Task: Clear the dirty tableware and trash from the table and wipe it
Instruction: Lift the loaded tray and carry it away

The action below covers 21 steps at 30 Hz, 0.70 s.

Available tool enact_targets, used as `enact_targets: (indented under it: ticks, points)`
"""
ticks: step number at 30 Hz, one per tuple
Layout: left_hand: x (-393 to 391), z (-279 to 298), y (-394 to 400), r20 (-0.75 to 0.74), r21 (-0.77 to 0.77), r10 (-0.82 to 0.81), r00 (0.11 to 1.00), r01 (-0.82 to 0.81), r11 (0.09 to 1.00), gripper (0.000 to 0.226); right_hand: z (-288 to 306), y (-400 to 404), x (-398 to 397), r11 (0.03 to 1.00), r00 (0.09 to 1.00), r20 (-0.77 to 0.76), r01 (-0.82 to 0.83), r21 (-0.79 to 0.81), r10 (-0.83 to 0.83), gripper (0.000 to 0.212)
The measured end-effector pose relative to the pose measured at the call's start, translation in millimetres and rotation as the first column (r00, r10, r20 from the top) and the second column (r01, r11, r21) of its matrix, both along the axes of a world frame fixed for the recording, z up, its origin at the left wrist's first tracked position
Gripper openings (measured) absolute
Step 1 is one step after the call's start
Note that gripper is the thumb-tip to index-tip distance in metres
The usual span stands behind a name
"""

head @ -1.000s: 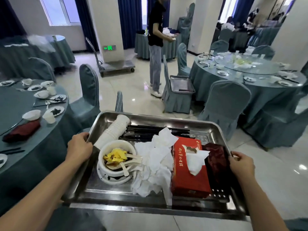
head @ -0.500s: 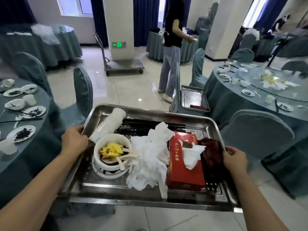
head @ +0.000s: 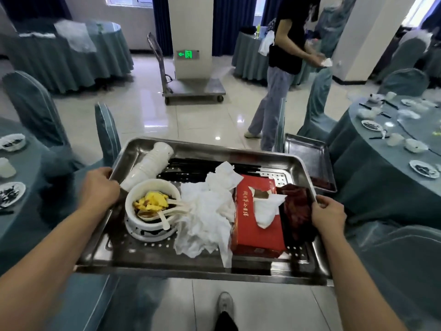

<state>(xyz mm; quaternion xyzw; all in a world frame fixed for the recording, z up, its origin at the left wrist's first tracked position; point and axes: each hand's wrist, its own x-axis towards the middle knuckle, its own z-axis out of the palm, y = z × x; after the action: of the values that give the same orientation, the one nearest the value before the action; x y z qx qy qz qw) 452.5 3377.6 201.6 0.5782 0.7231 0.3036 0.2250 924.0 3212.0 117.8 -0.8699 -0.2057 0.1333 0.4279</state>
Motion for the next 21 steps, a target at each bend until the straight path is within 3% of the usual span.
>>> enact_targets:
  ticks: [5,13,21]
  points:
    - [57,1,112,0.006,-0.013,0.073,0.997,-0.073,0.997,0.033,-9,149,57,0.999,0.998,-0.033,-0.053,-0.001,0.053,0.031]
    - [84,-7,299,-0.148,-0.021,0.156,0.977,-0.161,0.987,0.035,-11,380,111,0.982,0.982,-0.039,-0.185,-0.035,0.184,0.03]
    - [102,-43,526,-0.069,-0.089,0.179,0.981,-0.185,0.979,0.037,-23,620,150,0.969,0.972,-0.012,-0.237,-0.068,0.236,0.032]
